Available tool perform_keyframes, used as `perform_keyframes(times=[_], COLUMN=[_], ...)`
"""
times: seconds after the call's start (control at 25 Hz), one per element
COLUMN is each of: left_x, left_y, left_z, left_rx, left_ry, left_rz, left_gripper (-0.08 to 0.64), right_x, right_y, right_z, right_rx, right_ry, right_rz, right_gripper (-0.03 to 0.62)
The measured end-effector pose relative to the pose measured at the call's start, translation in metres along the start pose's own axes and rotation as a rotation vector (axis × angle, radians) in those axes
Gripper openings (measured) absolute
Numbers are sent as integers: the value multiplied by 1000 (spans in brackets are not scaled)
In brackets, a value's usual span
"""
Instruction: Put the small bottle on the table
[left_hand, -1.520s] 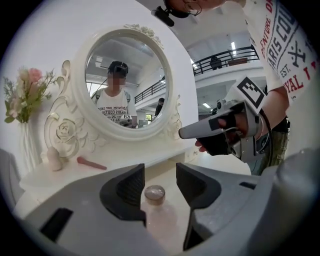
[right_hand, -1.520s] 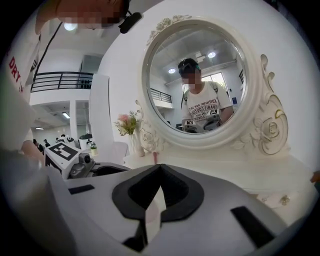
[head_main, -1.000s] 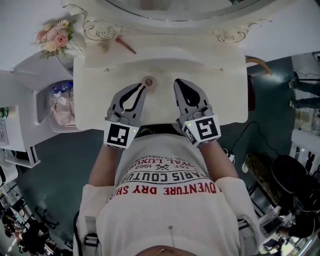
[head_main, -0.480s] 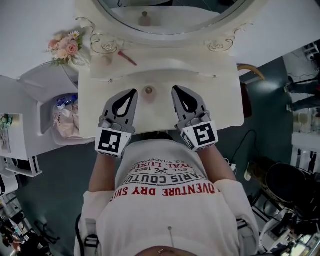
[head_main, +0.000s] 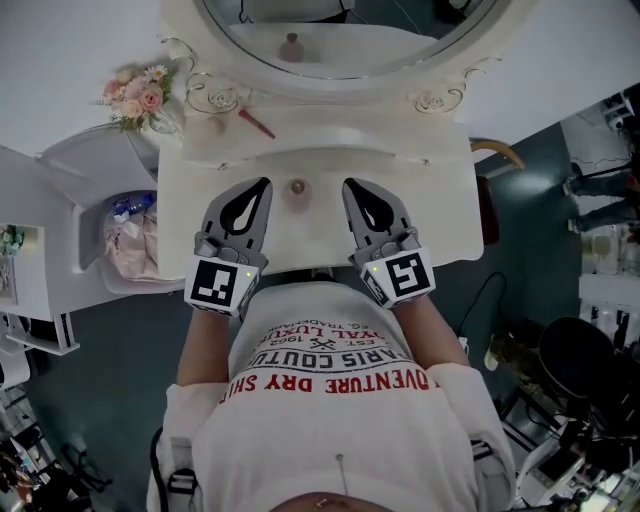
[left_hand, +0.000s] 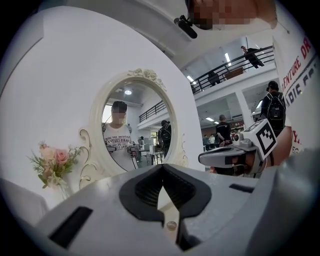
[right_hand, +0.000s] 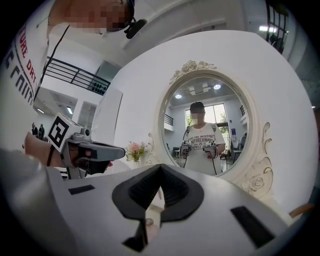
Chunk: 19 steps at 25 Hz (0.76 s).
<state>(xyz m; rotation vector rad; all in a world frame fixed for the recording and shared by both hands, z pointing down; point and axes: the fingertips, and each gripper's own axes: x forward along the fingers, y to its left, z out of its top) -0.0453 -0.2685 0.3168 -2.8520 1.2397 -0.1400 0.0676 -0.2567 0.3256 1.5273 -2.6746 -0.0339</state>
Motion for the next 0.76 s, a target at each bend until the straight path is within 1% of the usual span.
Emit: perform_keyframes(times=[0.16, 0.32, 0.44, 0.76], left_x=[1, 4, 4, 3], left_y=[3, 3, 2, -3], left_z=[-9, -7, -8, -16], left_rx=[-4, -12, -25, -25], left_ry=[35, 35, 38, 65], left_rz=[15, 6, 4, 0], left_gripper=[8, 8, 8, 8], right_x=[2, 4, 4, 1], right_y=[-2, -5, -6, -7], right_z=[2, 3, 2, -1], right_rx=[7, 4, 6, 25], right_ry=[-9, -9, -5, 6], right_rz=[-10, -25, -23, -18], right_gripper=[-2, -2, -2, -2])
